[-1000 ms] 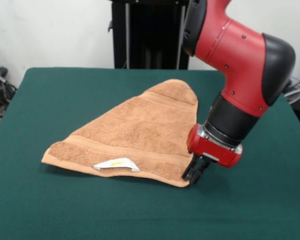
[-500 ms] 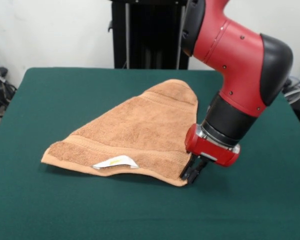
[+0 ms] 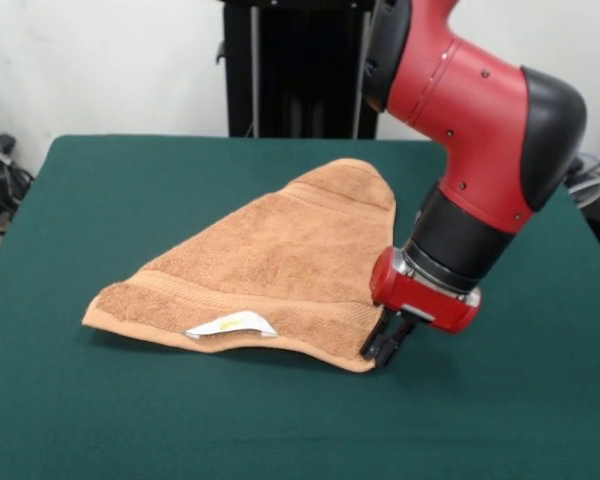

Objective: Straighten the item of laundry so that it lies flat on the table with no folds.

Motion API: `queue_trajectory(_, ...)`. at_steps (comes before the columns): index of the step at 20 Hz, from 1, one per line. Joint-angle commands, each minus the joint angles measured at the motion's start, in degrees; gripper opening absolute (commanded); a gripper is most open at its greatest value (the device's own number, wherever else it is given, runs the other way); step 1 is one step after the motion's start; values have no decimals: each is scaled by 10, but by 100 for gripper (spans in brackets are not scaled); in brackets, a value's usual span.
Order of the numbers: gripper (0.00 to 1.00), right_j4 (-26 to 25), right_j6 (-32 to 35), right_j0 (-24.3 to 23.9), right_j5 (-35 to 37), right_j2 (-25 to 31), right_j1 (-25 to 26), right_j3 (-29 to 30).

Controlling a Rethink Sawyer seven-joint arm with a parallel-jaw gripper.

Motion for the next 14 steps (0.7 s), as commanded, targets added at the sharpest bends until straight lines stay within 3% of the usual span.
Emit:
queue_trajectory(1,0,-19,127,-16,47,79,-14,27)
queue_trajectory(10,0,-4,142,-7,41,114,-98,82)
queue_trajectory(14,0,-6,127,-28,1,164,-150,127)
